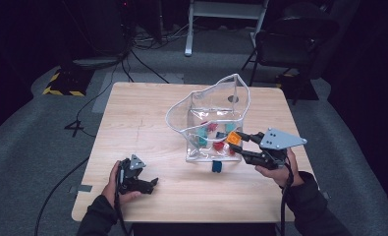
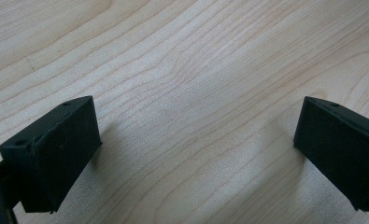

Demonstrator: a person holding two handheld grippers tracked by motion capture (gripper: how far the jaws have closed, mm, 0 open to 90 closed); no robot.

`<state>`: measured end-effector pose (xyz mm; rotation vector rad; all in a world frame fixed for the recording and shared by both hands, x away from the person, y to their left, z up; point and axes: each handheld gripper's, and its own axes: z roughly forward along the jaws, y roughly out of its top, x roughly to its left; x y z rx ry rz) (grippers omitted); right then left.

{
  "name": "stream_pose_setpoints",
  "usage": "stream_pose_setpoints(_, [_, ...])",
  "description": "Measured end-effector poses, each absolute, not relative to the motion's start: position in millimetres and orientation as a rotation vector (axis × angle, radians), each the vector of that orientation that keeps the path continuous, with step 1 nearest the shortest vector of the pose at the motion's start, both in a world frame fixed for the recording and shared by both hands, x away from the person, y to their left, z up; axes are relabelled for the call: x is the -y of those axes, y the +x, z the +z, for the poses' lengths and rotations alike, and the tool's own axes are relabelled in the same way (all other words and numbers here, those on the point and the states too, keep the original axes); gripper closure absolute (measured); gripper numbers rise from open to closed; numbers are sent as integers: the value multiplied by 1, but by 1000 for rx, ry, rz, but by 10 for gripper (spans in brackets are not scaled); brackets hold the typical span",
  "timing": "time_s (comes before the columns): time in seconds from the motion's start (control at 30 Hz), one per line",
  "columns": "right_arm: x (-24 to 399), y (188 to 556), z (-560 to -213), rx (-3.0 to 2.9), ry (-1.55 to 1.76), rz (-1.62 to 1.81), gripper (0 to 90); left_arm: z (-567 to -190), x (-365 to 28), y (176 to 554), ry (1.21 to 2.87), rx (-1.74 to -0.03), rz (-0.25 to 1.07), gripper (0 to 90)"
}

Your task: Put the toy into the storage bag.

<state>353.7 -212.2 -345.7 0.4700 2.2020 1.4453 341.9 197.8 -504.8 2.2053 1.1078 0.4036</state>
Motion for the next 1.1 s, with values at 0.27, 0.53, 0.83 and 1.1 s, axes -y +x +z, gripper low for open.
stream_pose_setpoints(0.27, [213, 359, -334, -2178, 483, 1458, 593, -505, -198, 342, 2206, -1109, 405, 6])
stream_pose_setpoints(0.53, [213, 366, -324, -2152, 500, 1445, 593, -505, -198, 342, 2204, -1109, 405, 6])
stream_pose_setpoints(0.83, [212, 374, -313, -2124, 521, 1442, 593, -505, -198, 342, 2204, -1108, 404, 6])
stream_pose_setpoints(1.1, [209, 386, -310, -2116, 560, 1411, 593, -505, -198, 342, 2205, -1109, 406, 6])
